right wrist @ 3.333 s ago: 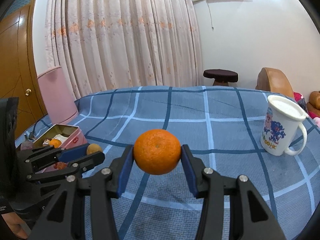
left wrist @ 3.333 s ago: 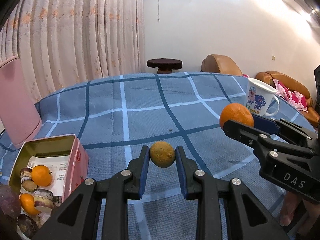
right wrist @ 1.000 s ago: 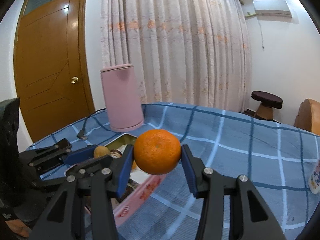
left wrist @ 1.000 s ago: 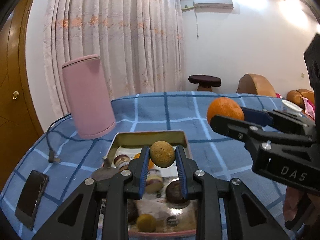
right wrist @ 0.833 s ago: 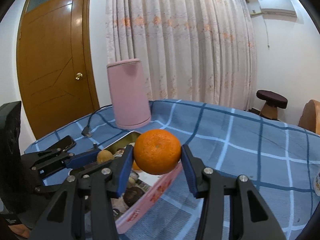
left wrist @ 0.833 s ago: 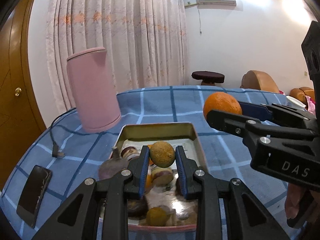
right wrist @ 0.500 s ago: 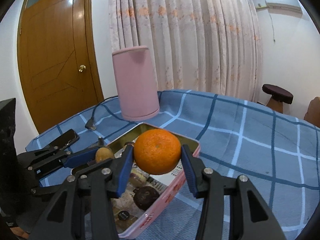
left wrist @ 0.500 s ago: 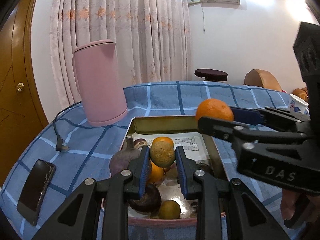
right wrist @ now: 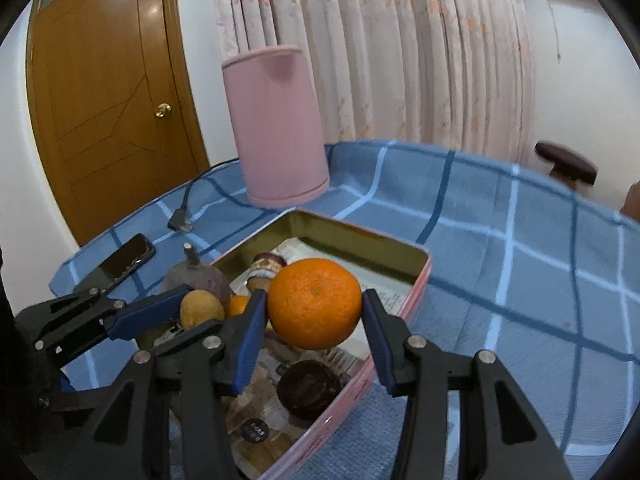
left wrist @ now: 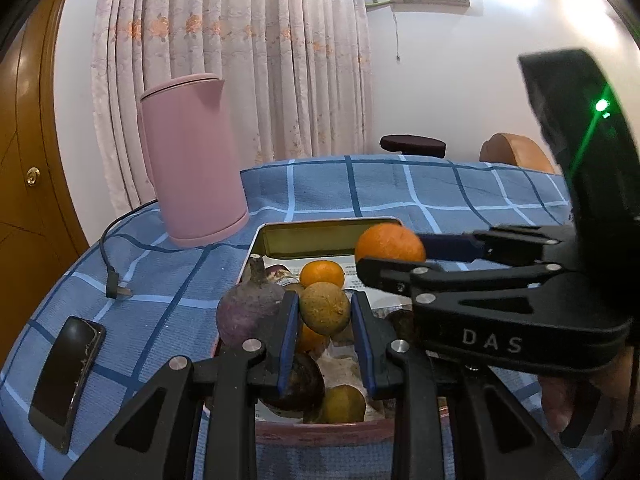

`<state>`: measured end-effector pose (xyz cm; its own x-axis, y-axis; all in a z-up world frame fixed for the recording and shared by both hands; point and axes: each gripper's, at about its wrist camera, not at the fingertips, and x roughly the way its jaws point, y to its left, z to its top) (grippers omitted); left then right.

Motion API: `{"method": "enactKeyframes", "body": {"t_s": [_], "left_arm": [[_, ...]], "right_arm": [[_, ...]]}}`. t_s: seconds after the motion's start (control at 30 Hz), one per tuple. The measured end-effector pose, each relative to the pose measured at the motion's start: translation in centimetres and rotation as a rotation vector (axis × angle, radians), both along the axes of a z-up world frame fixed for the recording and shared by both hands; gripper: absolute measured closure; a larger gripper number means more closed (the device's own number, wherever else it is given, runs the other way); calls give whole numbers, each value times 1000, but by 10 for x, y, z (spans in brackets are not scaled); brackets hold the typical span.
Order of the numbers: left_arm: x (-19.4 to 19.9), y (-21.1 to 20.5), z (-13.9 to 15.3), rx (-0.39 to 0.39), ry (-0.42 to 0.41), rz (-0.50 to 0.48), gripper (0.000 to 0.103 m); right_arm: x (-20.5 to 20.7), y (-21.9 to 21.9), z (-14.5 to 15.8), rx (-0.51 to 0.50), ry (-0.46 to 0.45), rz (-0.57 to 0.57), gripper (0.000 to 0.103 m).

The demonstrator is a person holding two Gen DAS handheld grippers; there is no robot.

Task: Organize fruits
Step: 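Open both tools to release the lime and orange into the tin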

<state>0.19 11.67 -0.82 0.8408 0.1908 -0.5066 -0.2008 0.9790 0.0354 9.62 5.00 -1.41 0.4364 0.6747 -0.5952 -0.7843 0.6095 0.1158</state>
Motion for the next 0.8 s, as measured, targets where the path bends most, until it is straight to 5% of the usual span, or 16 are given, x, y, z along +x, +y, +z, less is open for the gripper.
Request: {"method": "enactKeyframes", "body": {"t_s": [0.4, 0.47, 0.53, 0.6, 0.8], "left_arm": [[3, -2, -3, -6, 27, -22, 73], [1, -2, -2, -15, 28, -34, 66], [-2, -6, -1, -40, 22, -73, 40], [-8, -12, 4, -19, -1, -60, 24], [-17, -17, 15, 2, -31, -52, 22]], "right_arm": [[6, 2, -4, -30, 37, 20, 44], [6, -2, 0, -13, 38, 21, 38], [4, -10, 8, 42, 42, 28, 11], [-2, -15, 17, 68, 23, 30, 9], [-15, -44, 40, 113, -30, -15, 7]]}}
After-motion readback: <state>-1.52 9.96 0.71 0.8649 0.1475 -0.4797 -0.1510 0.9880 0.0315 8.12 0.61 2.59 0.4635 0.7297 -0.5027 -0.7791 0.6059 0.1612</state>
